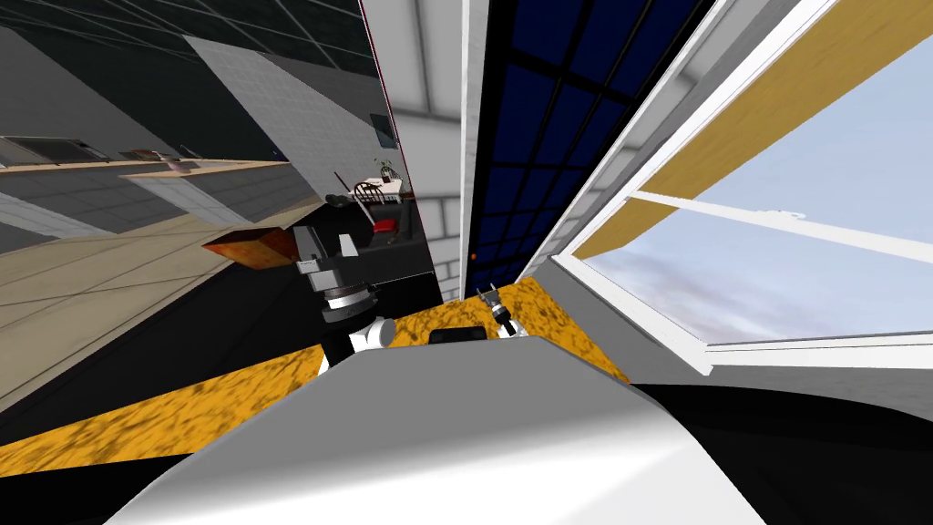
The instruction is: Push the door open
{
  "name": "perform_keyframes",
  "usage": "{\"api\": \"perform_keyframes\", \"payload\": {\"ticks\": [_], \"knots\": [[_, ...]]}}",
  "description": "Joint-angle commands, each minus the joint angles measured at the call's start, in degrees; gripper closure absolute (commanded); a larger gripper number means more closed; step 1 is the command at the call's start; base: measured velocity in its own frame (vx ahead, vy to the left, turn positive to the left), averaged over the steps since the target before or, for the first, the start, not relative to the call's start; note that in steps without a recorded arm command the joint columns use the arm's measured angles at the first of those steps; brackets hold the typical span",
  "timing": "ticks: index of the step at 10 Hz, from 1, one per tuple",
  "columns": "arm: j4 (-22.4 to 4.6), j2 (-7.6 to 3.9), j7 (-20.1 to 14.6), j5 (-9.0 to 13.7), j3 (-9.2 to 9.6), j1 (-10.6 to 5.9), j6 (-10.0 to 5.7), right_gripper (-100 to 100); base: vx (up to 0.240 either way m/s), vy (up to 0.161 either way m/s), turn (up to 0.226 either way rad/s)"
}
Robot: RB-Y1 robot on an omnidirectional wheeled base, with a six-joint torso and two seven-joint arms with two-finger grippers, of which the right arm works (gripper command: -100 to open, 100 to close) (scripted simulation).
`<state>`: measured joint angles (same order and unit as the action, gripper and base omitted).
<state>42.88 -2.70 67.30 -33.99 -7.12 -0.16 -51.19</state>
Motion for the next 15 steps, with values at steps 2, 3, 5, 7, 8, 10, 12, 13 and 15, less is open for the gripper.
{"api": "perform_keyframes", "payload": {"ticks": [2,3,5,7,8,10,12,13,15], "knots": [[-0.5,-1.50,-0.2,1.1,-1.50,-0.53,-0.16,-100,-0.033,0.031,0.153],[-1.4,-2.01,-0.1,1.6,-2.15,-0.68,-0.31,-100,0.002,0.019,0.102],[-2.8,-3.44,0.0,3.2,-4.19,-1.14,-0.78,-100,0.016,0.027,0.258],[-3.6,-4.09,0.0,4.0,-5.24,-1.38,-1.02,-100,0.041,0.029,0.159],[-3.8,-4.29,0.0,4.2,-5.60,-1.46,-1.10,-100,0.020,0.011,0.037],[-4.8,-5.09,0.1,5.3,-7.03,-1.79,-1.43,-100,0.054,0.016,0.204],[-6.6,-6.29,0.2,7.2,-9.51,-2.35,-2.01,-100,0.100,0.014,0.234],[-6.6,-6.29,0.2,7.2,-9.51,-2.35,-2.01,-100,0.082,0.003,0.085],[-7.3,-6.75,0.2,8.0,-10.54,-2.58,-2.24,-100,0.071,0.002,0.102]]}}
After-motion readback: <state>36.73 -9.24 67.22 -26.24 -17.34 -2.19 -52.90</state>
